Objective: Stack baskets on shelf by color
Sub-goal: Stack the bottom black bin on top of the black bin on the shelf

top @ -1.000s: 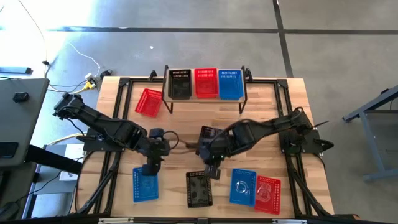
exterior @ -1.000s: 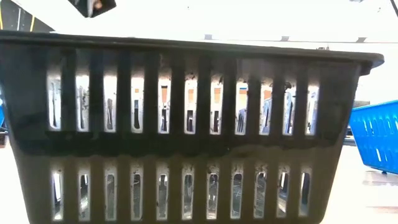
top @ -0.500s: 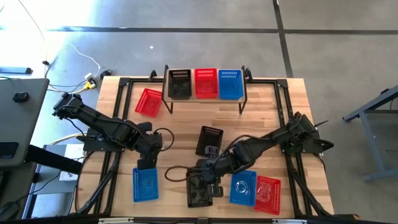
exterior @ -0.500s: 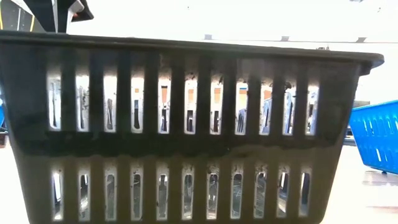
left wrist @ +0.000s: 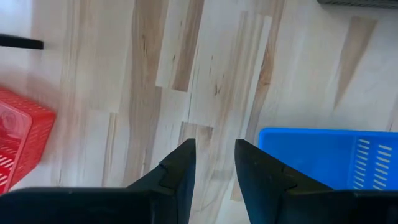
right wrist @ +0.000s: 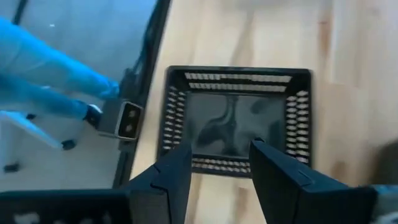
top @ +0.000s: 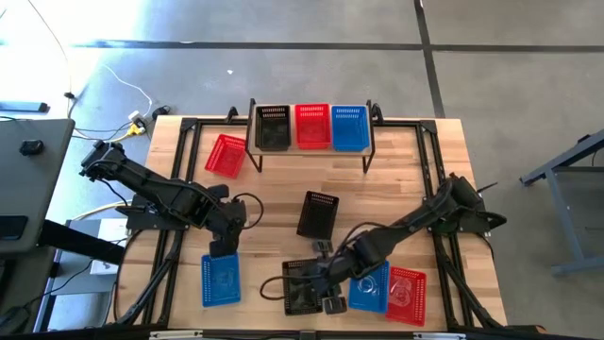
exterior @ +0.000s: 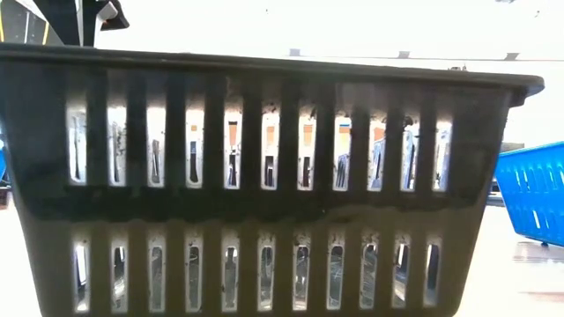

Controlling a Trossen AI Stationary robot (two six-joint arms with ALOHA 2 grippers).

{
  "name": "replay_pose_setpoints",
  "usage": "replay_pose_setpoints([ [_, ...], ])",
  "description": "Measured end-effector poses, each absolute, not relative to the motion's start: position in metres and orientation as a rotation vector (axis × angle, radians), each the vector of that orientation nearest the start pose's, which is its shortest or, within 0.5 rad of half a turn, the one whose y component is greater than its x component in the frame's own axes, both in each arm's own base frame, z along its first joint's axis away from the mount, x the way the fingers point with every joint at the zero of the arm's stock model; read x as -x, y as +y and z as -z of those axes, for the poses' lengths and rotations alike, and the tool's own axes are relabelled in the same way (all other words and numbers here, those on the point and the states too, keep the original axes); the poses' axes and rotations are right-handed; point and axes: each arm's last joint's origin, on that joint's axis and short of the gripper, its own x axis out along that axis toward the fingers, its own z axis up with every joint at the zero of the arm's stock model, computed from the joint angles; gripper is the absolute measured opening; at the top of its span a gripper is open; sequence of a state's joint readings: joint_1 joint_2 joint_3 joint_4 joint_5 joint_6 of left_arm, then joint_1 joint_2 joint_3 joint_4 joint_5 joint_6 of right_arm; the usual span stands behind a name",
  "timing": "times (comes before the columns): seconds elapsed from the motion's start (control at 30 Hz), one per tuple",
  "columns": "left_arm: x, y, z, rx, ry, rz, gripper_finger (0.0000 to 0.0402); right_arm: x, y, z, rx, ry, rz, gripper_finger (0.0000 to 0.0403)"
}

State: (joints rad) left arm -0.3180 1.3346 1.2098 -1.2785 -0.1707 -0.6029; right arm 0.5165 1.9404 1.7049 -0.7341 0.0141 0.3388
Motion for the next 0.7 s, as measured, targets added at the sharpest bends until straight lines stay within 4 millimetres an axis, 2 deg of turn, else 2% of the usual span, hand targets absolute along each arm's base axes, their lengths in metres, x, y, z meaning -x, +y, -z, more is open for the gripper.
replay_pose_setpoints([
  [0.13, -0.215, -0.066, -0.294, 0.166, 1.331, -0.288, 0.0101, -0.364, 0.221, -0.257, -0.059, 0.963, -0.380, 0.0140],
  [0.3, -0.215, -0.065, -0.294, 0.156, 1.324, -0.298, 0.0101, -0.361, 0.237, -0.250, -0.063, 0.883, -0.445, 0.0140],
  [0.5, -0.216, -0.064, -0.295, 0.146, 1.305, -0.333, 0.0101, -0.357, 0.249, -0.241, -0.063, 0.797, -0.467, 0.0140],
  [0.7, -0.216, -0.064, -0.295, 0.148, 1.305, -0.333, 0.0101, -0.357, 0.257, -0.231, -0.047, 0.789, -0.464, 0.0139],
])
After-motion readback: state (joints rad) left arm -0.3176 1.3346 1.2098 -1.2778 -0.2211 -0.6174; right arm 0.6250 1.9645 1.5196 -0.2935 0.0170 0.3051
